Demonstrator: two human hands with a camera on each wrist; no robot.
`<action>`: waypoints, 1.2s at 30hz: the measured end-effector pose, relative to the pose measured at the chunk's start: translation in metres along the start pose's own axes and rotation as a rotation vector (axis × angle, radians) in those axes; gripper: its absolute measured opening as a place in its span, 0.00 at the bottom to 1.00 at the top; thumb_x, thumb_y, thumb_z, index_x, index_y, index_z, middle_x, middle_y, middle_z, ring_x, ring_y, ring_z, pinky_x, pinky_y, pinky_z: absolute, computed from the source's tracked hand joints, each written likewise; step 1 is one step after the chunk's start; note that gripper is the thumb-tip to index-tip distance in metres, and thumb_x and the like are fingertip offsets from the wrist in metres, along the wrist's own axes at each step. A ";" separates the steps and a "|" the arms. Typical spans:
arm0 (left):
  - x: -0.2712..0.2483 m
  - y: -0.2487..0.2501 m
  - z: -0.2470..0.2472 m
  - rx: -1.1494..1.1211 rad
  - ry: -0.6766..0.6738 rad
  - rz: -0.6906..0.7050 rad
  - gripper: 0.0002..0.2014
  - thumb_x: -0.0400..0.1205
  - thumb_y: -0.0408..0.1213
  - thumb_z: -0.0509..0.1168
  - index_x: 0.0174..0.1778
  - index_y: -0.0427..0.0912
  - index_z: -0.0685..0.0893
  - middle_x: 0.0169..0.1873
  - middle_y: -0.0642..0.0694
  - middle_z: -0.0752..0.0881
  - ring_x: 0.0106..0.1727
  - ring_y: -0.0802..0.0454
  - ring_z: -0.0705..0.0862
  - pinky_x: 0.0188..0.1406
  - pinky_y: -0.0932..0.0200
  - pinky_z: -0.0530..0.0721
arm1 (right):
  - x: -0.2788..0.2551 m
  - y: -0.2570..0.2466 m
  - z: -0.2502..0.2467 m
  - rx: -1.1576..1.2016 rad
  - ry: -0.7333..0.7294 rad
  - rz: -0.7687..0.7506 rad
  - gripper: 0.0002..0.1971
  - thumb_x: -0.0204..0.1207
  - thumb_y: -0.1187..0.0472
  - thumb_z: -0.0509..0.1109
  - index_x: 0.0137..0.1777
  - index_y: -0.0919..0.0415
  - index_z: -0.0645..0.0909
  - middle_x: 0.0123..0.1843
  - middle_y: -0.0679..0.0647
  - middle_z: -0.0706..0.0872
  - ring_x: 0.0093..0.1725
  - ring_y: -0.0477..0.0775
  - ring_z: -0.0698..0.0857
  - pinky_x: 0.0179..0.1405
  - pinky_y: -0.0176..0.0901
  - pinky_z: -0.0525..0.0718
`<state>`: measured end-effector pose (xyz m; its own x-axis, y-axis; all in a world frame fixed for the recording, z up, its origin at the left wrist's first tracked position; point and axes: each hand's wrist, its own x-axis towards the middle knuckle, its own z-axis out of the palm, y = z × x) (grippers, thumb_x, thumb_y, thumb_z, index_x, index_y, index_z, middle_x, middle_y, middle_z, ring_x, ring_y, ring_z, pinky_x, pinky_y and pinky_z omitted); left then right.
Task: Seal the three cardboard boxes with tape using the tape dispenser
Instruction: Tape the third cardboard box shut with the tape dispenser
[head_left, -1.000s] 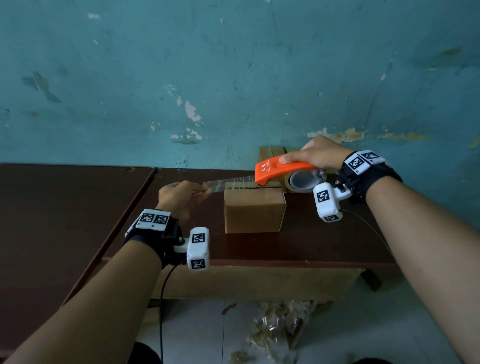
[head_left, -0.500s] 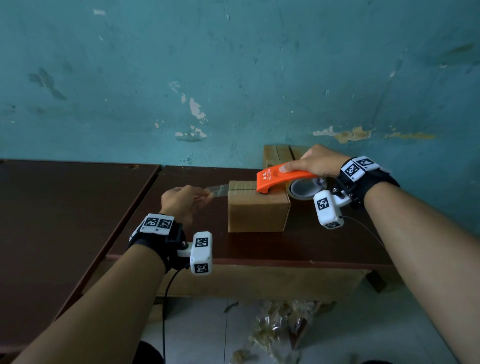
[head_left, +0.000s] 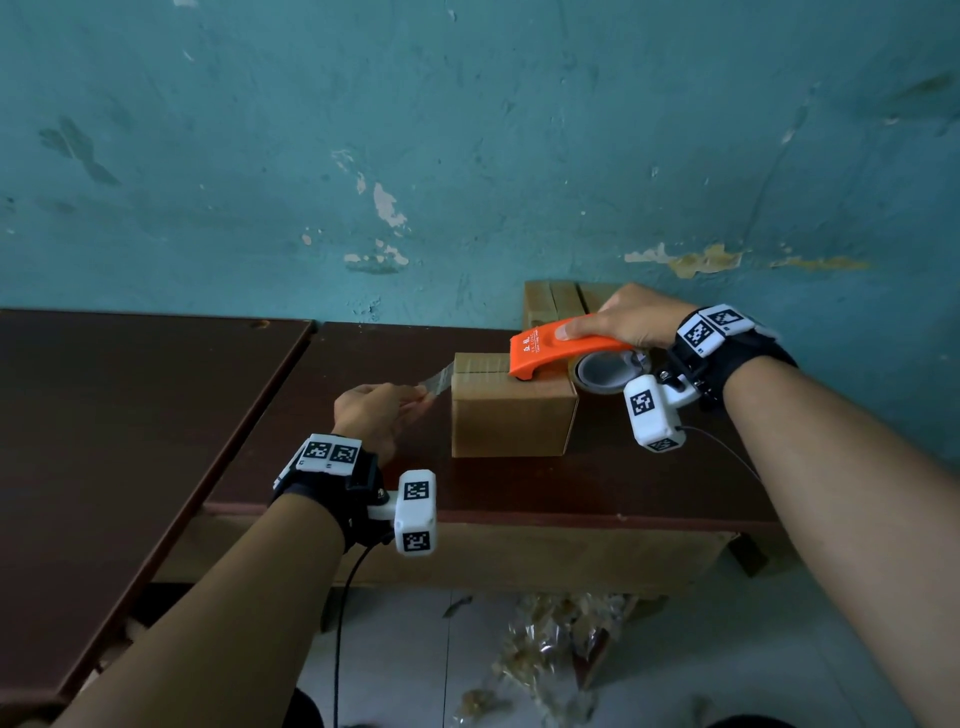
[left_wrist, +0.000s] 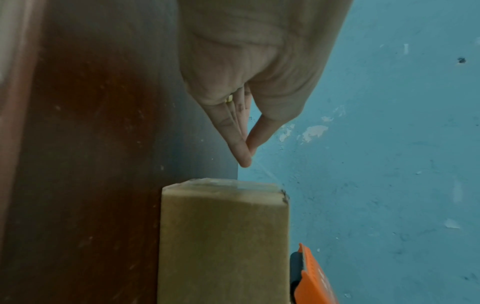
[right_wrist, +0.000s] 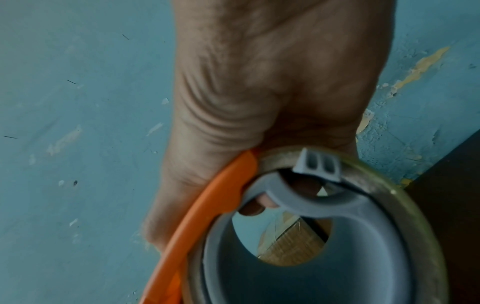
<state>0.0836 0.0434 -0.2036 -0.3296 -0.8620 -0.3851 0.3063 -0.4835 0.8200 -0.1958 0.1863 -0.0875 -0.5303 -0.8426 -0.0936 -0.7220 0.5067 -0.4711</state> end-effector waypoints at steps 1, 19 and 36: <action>0.000 -0.002 0.001 0.008 0.005 -0.007 0.20 0.78 0.16 0.76 0.64 0.31 0.82 0.42 0.31 0.95 0.45 0.41 0.97 0.45 0.55 0.96 | 0.001 0.000 0.000 -0.003 -0.001 0.001 0.32 0.66 0.26 0.80 0.33 0.58 0.84 0.23 0.51 0.84 0.22 0.52 0.83 0.39 0.46 0.81; 0.013 -0.032 0.019 0.465 0.160 0.120 0.13 0.74 0.34 0.86 0.50 0.44 0.90 0.44 0.44 0.95 0.45 0.50 0.95 0.53 0.48 0.95 | 0.006 0.002 0.004 -0.003 -0.007 0.044 0.38 0.62 0.23 0.80 0.45 0.63 0.87 0.28 0.56 0.88 0.26 0.56 0.85 0.40 0.49 0.84; 0.009 -0.034 0.014 0.783 0.127 0.355 0.11 0.77 0.42 0.84 0.48 0.48 0.89 0.47 0.48 0.91 0.50 0.51 0.90 0.56 0.48 0.92 | 0.008 0.007 0.006 -0.001 0.006 0.084 0.37 0.64 0.23 0.79 0.47 0.61 0.86 0.33 0.56 0.87 0.28 0.55 0.85 0.38 0.46 0.83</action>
<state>0.0577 0.0540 -0.2294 -0.2146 -0.9750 -0.0571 -0.3457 0.0212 0.9381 -0.2028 0.1818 -0.0972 -0.5913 -0.7963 -0.1277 -0.6752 0.5755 -0.4614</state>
